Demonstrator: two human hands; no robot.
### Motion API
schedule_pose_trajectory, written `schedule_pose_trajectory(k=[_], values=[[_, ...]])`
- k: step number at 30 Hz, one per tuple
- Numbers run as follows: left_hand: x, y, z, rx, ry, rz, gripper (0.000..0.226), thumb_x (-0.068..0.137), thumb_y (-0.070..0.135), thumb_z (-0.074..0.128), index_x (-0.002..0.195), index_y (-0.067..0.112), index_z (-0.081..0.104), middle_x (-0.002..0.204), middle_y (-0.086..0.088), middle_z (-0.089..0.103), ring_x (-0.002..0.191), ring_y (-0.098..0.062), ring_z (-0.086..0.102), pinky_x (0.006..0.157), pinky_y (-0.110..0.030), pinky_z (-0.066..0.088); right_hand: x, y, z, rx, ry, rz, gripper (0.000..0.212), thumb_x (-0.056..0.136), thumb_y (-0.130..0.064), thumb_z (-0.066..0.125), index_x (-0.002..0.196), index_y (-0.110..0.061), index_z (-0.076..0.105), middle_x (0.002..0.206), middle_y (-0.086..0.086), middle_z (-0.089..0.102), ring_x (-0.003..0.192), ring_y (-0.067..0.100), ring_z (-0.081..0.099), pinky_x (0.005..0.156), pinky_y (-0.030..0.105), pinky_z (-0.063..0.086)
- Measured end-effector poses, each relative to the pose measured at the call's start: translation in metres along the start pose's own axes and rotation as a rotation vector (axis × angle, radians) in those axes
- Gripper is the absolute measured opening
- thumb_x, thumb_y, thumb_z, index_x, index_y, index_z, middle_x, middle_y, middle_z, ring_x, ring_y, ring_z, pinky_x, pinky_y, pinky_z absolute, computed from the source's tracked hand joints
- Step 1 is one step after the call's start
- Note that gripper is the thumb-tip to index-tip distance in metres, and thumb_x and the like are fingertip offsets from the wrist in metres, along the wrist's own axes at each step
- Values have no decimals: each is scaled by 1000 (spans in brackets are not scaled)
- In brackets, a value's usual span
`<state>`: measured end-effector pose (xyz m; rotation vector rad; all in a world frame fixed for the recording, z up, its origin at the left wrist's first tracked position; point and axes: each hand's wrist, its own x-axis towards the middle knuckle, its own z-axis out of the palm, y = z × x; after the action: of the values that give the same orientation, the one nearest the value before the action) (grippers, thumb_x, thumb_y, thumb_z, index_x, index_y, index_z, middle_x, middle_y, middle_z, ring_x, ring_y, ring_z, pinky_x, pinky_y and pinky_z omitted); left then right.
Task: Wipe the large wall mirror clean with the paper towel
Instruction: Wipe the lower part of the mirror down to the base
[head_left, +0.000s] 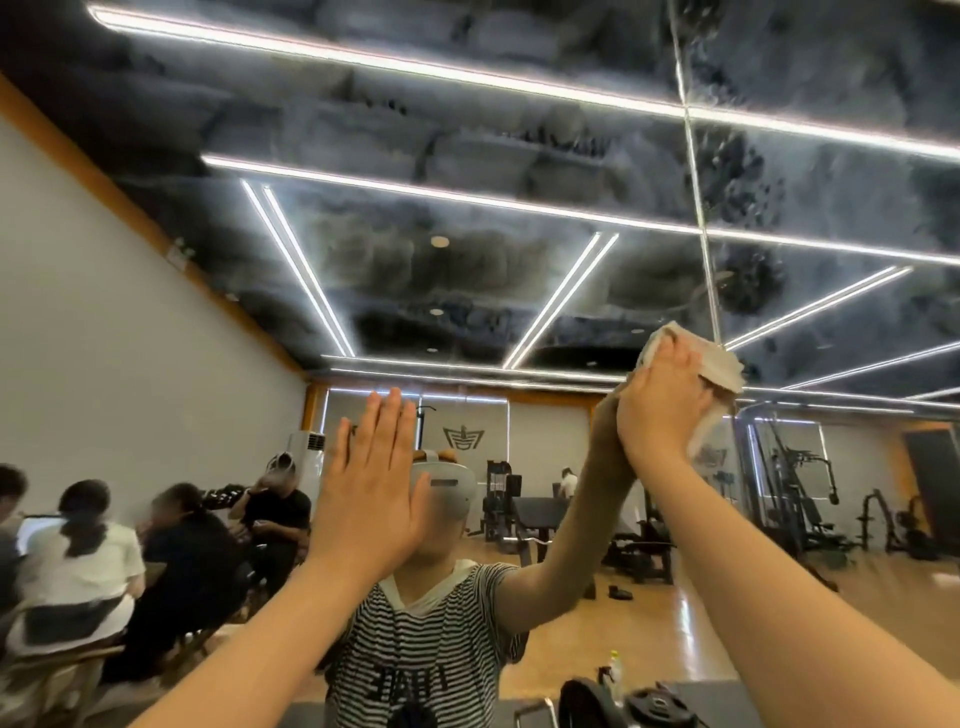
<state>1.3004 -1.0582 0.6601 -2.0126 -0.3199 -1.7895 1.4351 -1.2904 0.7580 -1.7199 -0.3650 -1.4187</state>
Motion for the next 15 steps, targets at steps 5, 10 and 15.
schedule_pose_trajectory(k=[5,10,15], values=[[-2,0,0,26,-17,-2,71,90,40,32,151,5,18,157,-16,22,146,-25,14,115,-45,10,-21,-74,15,48,-55,-215,65,96,-8,44,154,-15,16,158,8,19,143,26,22,116,44,17],[0,0,0,14,-25,0,70,92,39,33,151,5,18,157,-15,20,146,-24,11,116,-44,8,-58,-150,31,-36,-282,-663,71,98,-15,43,155,-15,1,163,6,0,149,25,-4,118,46,-1],[0,0,-3,5,-9,10,69,92,39,34,149,4,20,156,-15,21,145,-21,11,117,-37,0,-48,-138,27,-81,-278,-873,60,101,-24,40,155,-19,14,163,2,9,150,21,2,119,43,-5]])
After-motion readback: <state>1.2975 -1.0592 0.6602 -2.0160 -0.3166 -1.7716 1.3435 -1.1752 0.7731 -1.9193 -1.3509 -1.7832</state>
